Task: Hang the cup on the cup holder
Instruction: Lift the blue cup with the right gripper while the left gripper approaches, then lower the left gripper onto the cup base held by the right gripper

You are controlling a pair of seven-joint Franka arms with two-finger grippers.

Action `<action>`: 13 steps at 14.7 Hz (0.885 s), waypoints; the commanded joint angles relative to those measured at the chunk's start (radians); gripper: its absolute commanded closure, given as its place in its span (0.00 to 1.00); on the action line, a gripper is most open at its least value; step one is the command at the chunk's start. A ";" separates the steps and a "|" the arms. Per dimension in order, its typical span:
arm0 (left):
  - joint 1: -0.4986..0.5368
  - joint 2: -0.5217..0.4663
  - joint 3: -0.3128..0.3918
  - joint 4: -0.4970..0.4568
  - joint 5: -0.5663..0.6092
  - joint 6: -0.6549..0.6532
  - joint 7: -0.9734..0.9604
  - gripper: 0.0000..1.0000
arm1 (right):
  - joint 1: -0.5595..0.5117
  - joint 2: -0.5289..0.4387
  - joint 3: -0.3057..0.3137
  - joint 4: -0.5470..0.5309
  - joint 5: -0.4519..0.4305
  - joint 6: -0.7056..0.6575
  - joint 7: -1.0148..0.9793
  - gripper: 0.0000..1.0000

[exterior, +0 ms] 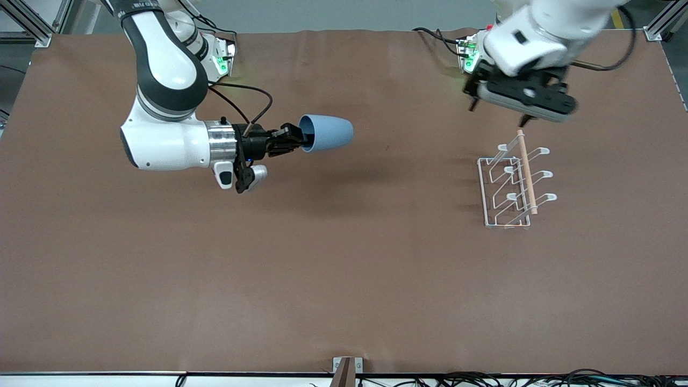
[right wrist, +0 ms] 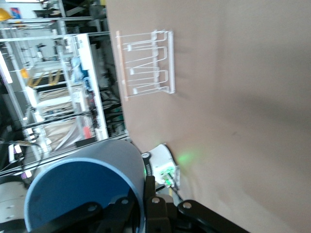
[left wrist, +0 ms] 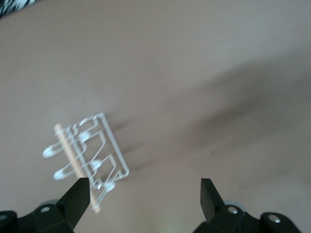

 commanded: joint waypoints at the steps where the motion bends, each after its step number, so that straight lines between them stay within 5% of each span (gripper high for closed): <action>1: -0.087 0.036 -0.009 0.037 0.001 0.070 0.018 0.00 | -0.003 0.032 -0.005 0.018 0.106 -0.049 -0.040 1.00; 6: -0.256 0.102 -0.011 0.039 -0.005 0.219 0.024 0.00 | -0.015 0.063 -0.007 0.044 0.261 -0.115 -0.067 1.00; 13: -0.299 0.138 -0.018 0.037 -0.039 0.276 0.110 0.00 | -0.015 0.068 -0.008 0.043 0.269 -0.158 -0.109 0.97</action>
